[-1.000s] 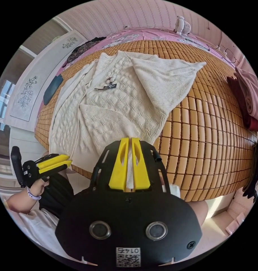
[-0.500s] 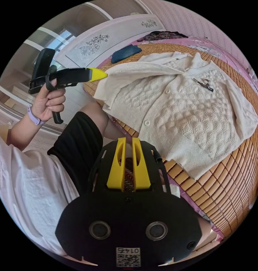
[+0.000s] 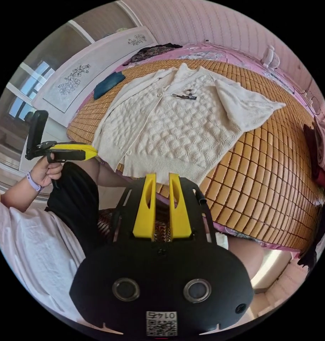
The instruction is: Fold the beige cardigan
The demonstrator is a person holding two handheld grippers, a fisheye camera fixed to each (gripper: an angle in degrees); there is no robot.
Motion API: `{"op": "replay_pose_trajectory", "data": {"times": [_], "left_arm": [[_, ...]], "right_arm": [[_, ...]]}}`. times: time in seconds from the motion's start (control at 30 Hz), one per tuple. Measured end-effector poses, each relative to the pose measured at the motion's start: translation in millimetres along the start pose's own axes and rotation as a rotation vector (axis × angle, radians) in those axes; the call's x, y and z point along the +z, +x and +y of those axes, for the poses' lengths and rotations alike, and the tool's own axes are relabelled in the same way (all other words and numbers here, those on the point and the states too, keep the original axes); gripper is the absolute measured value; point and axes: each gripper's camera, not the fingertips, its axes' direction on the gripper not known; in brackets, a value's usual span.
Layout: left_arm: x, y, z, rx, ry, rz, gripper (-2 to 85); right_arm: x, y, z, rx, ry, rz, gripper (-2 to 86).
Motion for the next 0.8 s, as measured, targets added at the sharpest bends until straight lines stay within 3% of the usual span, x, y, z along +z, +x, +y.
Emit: {"op": "replay_pose_trajectory", "data": {"times": [0.1,0.17,0.4,0.6,0.8], "left_arm": [[10.5,-22.8,-2.7,-0.107,-0.049,-0.211,-0.7],[36.5,-39.9,-5.0,-0.169,-0.175,-0.363,-0.9],[43.8,-45.7,3.0,-0.113,-0.211,-0.33,-1.0],[27.0,-67.3,15.5,-0.183,-0.205,-0.322,-1.0],[-2.9,-24.0,15.1,-0.083,-0.035,-0.309,-1.0]], "right_arm": [[1.6,19.9,-8.1,0.115,-0.004,0.115,5.3],[12.5,25.5,-12.6,0.163,-0.048,0.136,4.0],[17.8,1.1,7.2,0.131,-0.089,0.142,0.8],[10.1,-14.3,25.6,0.055,-0.177,-0.012,0.7],[-41.1,34.8,32.8,0.169,0.016,0.0,3.1]]}}
